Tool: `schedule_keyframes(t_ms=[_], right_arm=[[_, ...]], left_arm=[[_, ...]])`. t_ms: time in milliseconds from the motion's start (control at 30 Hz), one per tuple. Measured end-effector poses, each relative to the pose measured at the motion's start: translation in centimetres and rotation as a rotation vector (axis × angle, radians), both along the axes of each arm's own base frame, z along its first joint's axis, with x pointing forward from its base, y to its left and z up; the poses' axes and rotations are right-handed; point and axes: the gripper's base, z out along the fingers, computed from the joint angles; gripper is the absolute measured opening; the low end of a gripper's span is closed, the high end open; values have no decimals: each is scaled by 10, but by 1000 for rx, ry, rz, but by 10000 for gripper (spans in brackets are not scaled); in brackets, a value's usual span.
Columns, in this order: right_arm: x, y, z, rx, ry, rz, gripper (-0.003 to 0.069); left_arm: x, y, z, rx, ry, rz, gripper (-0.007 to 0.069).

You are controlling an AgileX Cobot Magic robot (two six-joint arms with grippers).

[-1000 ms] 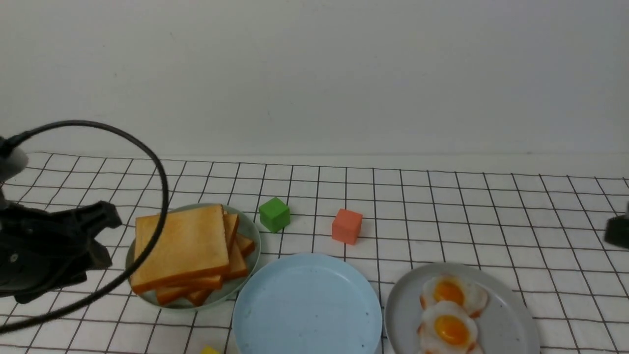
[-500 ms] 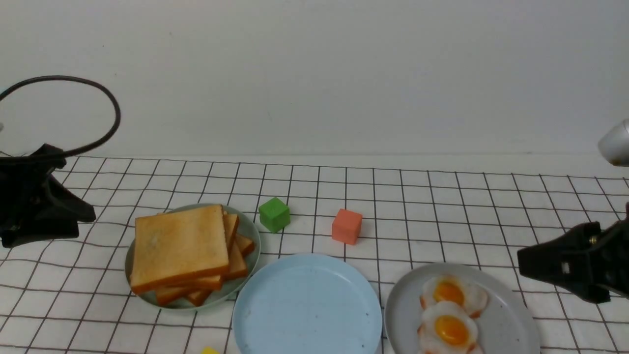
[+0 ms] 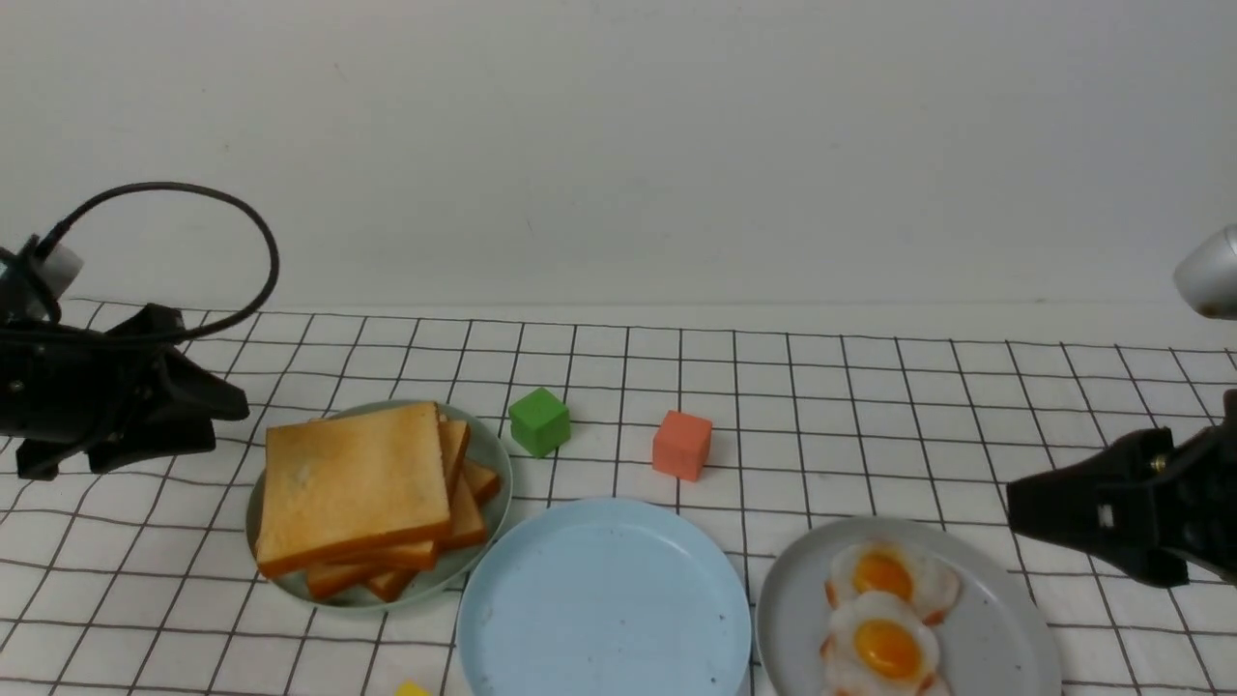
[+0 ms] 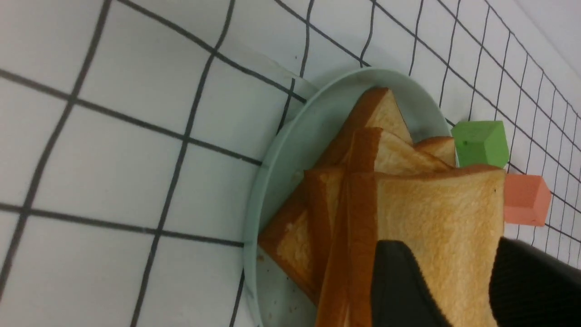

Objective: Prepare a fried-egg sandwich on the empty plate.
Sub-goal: Use the left arm to grab a slice of bread

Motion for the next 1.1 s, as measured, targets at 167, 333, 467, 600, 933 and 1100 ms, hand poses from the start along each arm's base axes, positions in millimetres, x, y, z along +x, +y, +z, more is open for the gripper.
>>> schedule_keyframes(t_ms=[167, 333, 467, 600, 933, 1100], right_arm=[[0, 1, 1, 22, 4, -1, 326], [0, 2, 1, 34, 6, -2, 326], [0, 2, 1, 37, 7, -2, 326], [0, 2, 1, 37, 7, -2, 326], [0, 2, 1, 37, 7, -2, 326], [0, 2, 1, 37, 7, -2, 326]], left_arm=[[22, 1, -8, -3, 13, -17, 423], [28, 3, -20, -18, 43, -26, 482], [30, 1, -35, -49, 57, -70, 493], [33, -1, -44, -87, 48, -91, 490], [35, -5, -57, -120, 20, -164, 393], [35, -5, -56, -112, -8, -188, 258]])
